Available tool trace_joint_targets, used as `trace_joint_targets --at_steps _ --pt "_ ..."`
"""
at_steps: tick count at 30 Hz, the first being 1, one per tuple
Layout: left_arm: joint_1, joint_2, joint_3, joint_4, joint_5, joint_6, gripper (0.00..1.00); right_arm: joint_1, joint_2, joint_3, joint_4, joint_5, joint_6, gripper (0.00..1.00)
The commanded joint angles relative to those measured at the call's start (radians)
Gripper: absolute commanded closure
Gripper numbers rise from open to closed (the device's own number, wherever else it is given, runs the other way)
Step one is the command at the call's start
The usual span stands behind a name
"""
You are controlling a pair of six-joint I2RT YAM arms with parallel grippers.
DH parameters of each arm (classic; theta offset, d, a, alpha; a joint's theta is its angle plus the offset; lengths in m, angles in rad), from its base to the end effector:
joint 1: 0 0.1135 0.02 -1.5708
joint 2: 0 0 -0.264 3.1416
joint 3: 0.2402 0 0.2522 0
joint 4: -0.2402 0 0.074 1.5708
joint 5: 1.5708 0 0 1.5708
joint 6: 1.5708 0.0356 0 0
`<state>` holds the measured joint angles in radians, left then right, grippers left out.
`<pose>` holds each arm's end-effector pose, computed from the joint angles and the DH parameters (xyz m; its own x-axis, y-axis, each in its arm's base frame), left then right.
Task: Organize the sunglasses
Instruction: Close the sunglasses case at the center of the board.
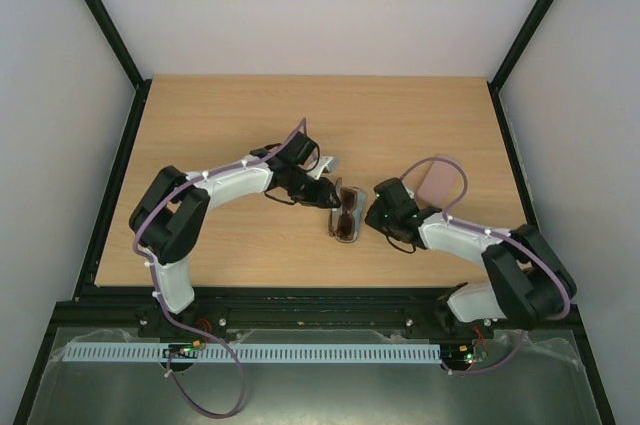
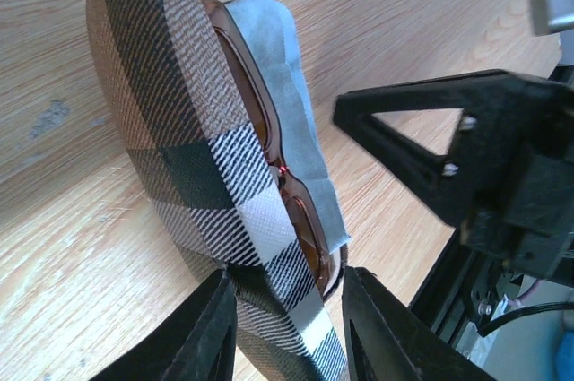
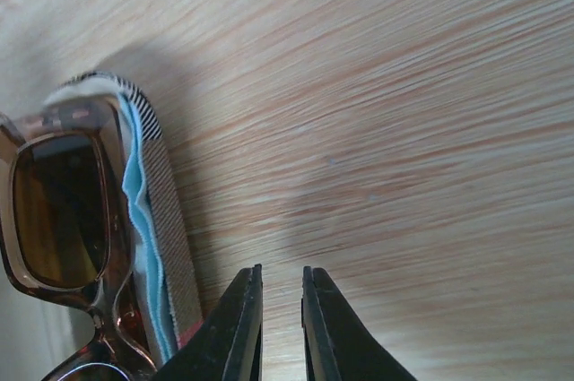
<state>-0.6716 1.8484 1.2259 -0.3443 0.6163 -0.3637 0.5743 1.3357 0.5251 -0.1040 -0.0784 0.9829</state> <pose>0.2885 -0.2556 0.1885 -0.8742 0.3241 -0.3615 0.4855 0.5883 -0.6467 0.1980 0.1314 0.1473 -0.8530 0.4362 -0.2867 0.2309 0.8080 0.5421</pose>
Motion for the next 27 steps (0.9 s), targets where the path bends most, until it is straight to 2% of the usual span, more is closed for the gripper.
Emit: trace_joint_targets --at_steps 1,7,14,18,21,27 --pt "-0.018 0.012 0.013 0.029 0.034 -0.034 0.65 -0.008 0.076 -0.006 0.118 -0.101 -0.044 0.87" --pt "-0.028 -0.001 -0.019 0.096 0.061 -0.085 0.58 -0.011 0.138 0.006 0.180 -0.174 -0.052 0.87" --pt "-0.029 -0.022 -0.080 0.200 0.086 -0.155 0.51 -0.011 0.156 0.009 0.183 -0.181 -0.055 0.87" --pt "-0.030 -0.003 -0.095 0.231 0.086 -0.185 0.57 -0.011 0.166 0.008 0.192 -0.191 -0.053 0.87" --pt "-0.035 0.006 -0.100 0.256 0.090 -0.208 0.68 -0.011 0.168 0.003 0.211 -0.208 -0.050 0.88" --pt "-0.054 0.050 -0.070 0.222 0.055 -0.209 0.68 -0.011 0.176 -0.002 0.242 -0.237 -0.045 0.88"
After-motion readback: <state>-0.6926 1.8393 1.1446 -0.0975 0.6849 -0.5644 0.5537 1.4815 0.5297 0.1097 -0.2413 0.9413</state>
